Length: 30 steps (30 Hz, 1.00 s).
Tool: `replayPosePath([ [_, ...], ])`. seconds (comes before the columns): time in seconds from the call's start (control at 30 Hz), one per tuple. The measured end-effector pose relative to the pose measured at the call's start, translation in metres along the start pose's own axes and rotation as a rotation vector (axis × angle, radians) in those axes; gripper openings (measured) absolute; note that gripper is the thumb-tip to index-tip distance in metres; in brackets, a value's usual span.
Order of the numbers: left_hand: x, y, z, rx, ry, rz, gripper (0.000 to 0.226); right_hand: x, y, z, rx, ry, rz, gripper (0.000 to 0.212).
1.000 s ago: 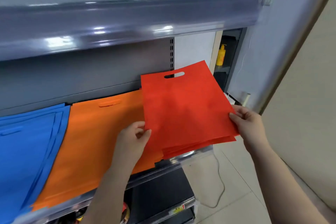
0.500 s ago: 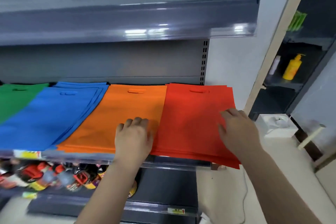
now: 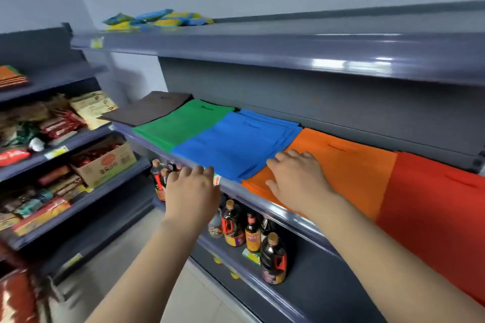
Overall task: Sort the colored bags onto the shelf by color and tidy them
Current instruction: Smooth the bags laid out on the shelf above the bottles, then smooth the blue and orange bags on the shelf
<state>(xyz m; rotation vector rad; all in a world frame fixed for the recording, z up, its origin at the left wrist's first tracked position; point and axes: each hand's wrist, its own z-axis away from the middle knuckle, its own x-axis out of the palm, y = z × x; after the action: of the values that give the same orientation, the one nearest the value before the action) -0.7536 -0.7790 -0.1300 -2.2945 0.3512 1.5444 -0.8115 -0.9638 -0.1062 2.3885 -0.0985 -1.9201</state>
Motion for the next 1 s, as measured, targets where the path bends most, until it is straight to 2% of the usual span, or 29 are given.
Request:
replayPosePath([
  [0.07,0.004,-0.045,0.005,-0.086,-0.015,-0.017,0.02,-0.002,-0.038,-0.03,-0.081,0.01,0.007,0.032],
  [0.2,0.001,-0.133,0.02,-0.242,-0.027,-0.074,0.031,-0.004,-0.118,-0.084,-0.218,0.032,-0.034,0.029],
  [0.37,-0.003,-0.238,0.035,-0.349,0.026,-0.181,0.039,-0.012,-0.214,-0.146,-0.359,0.087,-0.108,0.033],
  [0.5,-0.006,-0.31,0.04,-0.47,0.004,-0.224,0.041,-0.021,-0.275,-0.193,-0.461,0.12,-0.161,0.035],
  [0.77,-0.003,-0.406,0.025,-0.68,-0.063,-0.286,0.04,-0.023,-0.363,-0.287,-0.644,0.163,-0.197,0.032],
  [1.0,0.014,-0.47,-0.025,-0.846,-0.089,-0.322,0.039,-0.027,-0.421,-0.386,-0.787,0.254,-0.25,0.034],
])
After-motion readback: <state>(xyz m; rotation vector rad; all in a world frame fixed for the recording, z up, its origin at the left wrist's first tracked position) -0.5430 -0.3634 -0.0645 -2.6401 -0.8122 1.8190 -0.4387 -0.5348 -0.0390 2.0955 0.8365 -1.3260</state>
